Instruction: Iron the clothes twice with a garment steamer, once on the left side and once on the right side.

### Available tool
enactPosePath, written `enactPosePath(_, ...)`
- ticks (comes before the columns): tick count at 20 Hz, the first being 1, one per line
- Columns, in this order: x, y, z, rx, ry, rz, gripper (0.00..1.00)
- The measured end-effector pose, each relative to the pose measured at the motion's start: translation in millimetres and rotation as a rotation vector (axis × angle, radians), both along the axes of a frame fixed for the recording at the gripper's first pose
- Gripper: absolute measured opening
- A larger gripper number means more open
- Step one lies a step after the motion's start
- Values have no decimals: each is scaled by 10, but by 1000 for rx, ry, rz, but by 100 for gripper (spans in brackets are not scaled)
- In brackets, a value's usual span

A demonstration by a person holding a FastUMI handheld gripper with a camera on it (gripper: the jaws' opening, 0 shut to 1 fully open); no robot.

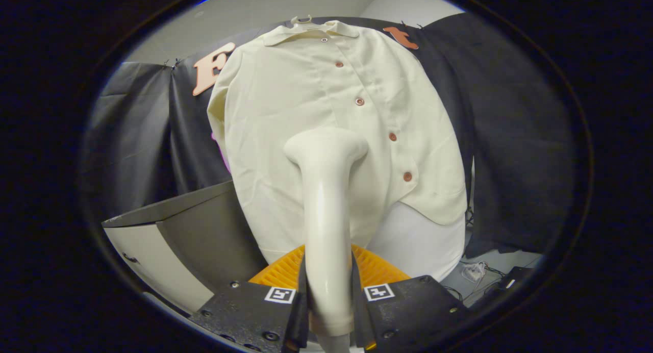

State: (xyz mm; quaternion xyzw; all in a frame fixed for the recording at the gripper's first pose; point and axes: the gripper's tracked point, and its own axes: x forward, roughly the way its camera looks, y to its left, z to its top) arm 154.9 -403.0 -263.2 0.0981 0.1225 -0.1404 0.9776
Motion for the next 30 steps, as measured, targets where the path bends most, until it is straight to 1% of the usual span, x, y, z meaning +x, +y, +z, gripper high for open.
enactPosePath(12, -353, 73, -555, 37, 88, -22, 35)
enactPosePath(20, -670, 147, -695, 38, 113, -33, 35)
enactPosePath(24, -794, 206, -563, 29, 102, -26, 35)
enactPosePath(28, -882, 228, -143, -2, 44, -27, 34)
enactPosePath(30, -904, 207, 157, -28, 10, -28, 34)
